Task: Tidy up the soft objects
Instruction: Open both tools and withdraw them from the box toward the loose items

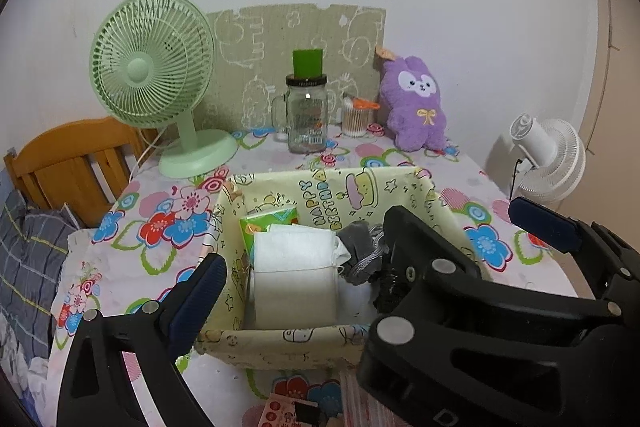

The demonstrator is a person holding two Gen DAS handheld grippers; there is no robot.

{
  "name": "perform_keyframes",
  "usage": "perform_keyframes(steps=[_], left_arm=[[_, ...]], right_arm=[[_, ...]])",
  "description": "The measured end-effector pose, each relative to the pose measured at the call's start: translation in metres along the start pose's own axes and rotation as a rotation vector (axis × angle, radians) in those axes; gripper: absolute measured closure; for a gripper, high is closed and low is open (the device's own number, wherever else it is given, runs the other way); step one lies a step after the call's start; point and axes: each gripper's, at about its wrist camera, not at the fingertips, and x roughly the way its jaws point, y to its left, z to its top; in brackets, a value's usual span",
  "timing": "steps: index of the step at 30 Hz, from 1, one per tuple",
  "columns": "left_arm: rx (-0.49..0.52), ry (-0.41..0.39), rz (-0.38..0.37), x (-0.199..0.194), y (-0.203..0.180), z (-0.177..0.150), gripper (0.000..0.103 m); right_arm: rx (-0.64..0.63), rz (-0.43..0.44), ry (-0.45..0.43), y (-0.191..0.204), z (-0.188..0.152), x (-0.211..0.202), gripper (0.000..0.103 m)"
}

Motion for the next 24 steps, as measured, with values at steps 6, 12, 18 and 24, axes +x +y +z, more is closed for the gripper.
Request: perform_keyframes(steps=[6, 12, 18, 24], left_arm=[[-0.005, -0.022, 0.002, -0.017, 0.001, -0.002, 0.004], [-0.008, -0.038, 0.013, -0.033, 0.003, -0.006, 0.004], [-0.009, -0.061, 0.019, -0.049, 0.002, -0.009, 0.004], [0.005, -0.097, 0.016, -0.068, -0.002, -0.014, 0.004]], right_arm=[[-0.012, -0.005, -0.02, 0.005, 0.0, -0.018, 0.006], [-0.021, -0.005, -0.033, 0.012, -0.003, -0.034, 0.004], [-0.043, -0.012, -0.055, 0.016, -0.004, -0.052, 0.004], [-0.061, -0.034, -0.078, 0.019, -0.007, -0.074, 0.004]])
